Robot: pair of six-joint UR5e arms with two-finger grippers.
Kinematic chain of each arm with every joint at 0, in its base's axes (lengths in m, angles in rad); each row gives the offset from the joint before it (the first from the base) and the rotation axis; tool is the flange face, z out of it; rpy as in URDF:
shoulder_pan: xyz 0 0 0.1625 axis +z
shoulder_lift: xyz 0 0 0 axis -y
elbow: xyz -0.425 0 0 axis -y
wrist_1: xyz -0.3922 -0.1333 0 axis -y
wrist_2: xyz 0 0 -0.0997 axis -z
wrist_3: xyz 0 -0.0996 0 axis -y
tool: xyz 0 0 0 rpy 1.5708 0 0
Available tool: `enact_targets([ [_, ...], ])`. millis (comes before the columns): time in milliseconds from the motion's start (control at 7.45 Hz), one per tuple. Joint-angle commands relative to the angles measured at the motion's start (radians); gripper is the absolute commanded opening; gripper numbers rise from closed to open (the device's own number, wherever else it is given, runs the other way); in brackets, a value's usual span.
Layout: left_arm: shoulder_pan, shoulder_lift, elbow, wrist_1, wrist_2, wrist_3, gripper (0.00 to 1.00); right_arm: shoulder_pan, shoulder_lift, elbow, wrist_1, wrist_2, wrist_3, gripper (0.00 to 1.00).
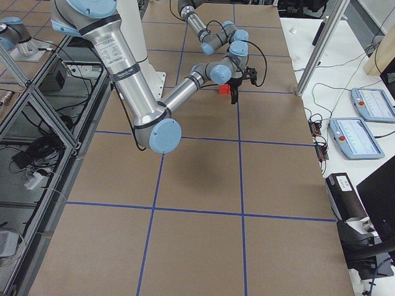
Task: Form red blocks into L shape at center
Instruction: 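Lower the cube beside the farther center cube and open the left gripper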
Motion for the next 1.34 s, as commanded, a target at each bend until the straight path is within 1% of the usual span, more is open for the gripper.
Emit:
enact_targets([
  [0, 0.0, 0.0, 0.005, -0.002, 0.0, -0.001, 0.28, 0.0, -0.002, 0.004, 0.0, 0.0, 0.0, 0.99],
  [402, 0.003, 0.0, 0.005, -0.002, 0.0, -0.007, 0.33, 0.0, -0.003, 0.004, 0.0, 0.0, 0.0, 0.99],
  [671, 0.009, 0.0, 0.005, -0.002, 0.0, -0.007, 0.42, 0.0, -0.002, 0.004, -0.001, 0.0, 0.0, 0.99],
  [939, 0.011, -0.002, 0.005, -0.002, -0.002, -0.006, 0.47, 0.0, -0.002, 0.004, 0.0, 0.0, 0.0, 0.99],
  [1207, 0.011, -0.002, 0.005, -0.002, -0.002, -0.006, 0.5, 0.0, -0.002, 0.004, -0.001, 0.0, 0.0, 0.99],
])
